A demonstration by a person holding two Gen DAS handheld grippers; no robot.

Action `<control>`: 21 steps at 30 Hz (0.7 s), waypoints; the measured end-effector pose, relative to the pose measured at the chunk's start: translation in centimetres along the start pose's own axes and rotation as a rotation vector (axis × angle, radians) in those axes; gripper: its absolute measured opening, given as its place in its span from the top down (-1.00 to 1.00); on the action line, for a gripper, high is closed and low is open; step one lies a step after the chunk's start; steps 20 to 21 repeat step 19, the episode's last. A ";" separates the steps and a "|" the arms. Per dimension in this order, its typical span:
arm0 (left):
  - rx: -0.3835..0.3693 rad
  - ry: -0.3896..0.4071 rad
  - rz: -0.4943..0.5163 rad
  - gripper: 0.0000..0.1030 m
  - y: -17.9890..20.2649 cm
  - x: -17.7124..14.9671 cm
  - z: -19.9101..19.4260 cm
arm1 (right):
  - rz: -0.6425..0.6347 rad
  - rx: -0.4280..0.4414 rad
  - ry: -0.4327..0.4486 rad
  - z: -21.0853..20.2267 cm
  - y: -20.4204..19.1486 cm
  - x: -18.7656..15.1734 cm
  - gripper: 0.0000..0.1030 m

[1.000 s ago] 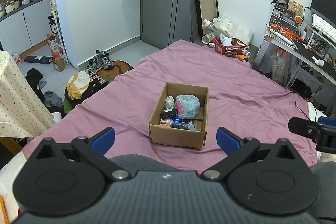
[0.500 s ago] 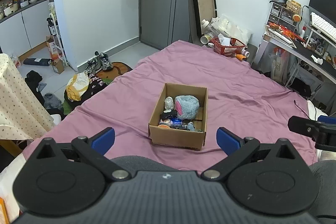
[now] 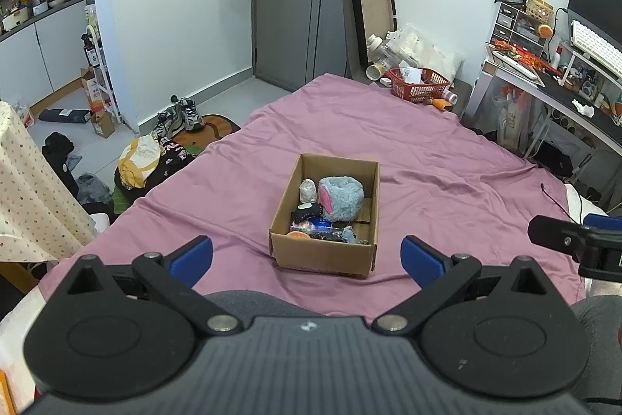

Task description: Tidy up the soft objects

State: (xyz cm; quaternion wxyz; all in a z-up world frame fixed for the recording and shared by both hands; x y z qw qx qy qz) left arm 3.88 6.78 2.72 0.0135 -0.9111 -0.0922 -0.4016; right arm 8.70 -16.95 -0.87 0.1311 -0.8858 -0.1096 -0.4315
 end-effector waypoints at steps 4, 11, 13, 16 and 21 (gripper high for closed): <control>-0.001 -0.001 -0.002 -0.98 0.0 -0.1 0.0 | 0.014 0.022 -0.002 0.0 0.3 0.0 -1.00; -0.007 -0.010 0.000 -0.98 0.2 0.0 0.4 | 0.009 0.019 -0.006 0.2 0.4 0.0 -1.00; -0.009 -0.011 0.002 -0.98 0.3 -0.1 0.7 | 0.005 0.016 -0.010 0.4 0.4 0.0 -1.00; -0.012 -0.002 -0.004 -0.98 0.3 -0.1 0.8 | 0.004 0.011 -0.015 0.8 0.4 -0.1 -1.00; -0.024 0.007 0.005 -0.98 0.5 -0.1 0.9 | 0.012 0.013 -0.021 1.3 0.6 0.0 -1.00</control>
Point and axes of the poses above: each gripper's, at about its wrist camera, not at the fingertips, and z roughly the way its jaws point, y to its right, x to its top, the point moved 2 cm from there along z, roughly the way its jaws point, and after that the axes turned 1 degree about y, right-handed, at the moved point
